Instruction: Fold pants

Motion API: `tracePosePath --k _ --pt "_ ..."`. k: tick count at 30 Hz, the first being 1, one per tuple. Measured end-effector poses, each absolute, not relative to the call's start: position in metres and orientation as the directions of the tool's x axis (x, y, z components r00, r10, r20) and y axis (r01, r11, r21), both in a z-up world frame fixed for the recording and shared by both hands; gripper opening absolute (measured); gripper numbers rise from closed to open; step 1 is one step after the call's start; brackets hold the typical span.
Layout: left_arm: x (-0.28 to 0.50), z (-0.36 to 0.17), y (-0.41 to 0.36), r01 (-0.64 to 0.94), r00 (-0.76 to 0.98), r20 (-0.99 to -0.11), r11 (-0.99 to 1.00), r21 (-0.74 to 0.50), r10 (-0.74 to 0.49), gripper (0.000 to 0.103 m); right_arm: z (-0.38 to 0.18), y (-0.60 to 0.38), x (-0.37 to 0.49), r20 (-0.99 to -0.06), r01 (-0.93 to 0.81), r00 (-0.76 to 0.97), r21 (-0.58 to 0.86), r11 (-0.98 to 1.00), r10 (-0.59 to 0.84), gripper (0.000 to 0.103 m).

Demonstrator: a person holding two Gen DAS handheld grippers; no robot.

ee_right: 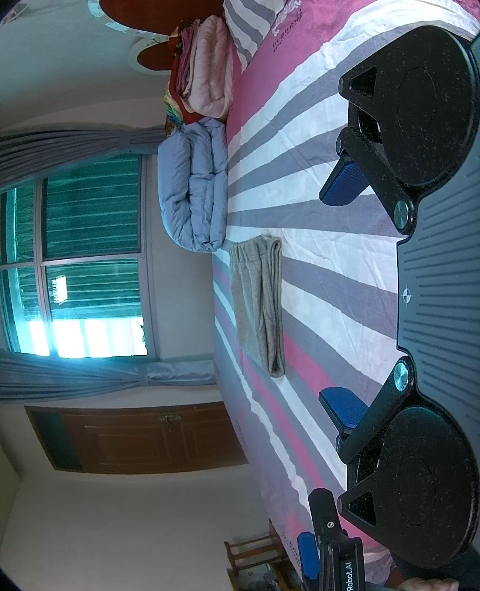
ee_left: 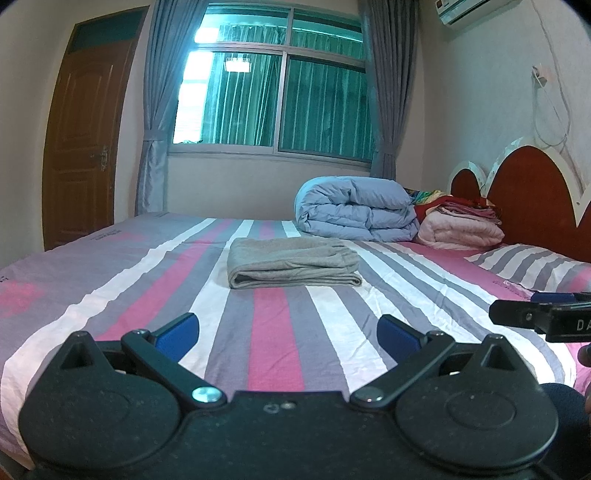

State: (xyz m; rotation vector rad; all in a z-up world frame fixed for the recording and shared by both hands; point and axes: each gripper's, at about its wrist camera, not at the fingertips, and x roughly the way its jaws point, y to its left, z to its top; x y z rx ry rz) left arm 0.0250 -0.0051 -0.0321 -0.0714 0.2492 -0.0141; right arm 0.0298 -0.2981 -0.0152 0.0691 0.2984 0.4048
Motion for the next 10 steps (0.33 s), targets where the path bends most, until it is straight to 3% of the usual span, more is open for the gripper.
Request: tracePosePath --k 10 --pt "0.0255 -0.0327 0.0048 0.043 0.973 -0.224 0.996 -0.082 -0.061 0.096 -0.0151 -0.2966 0.0295 -0.273 -0.376 0.876 0.125 0.918 0.397 0.103"
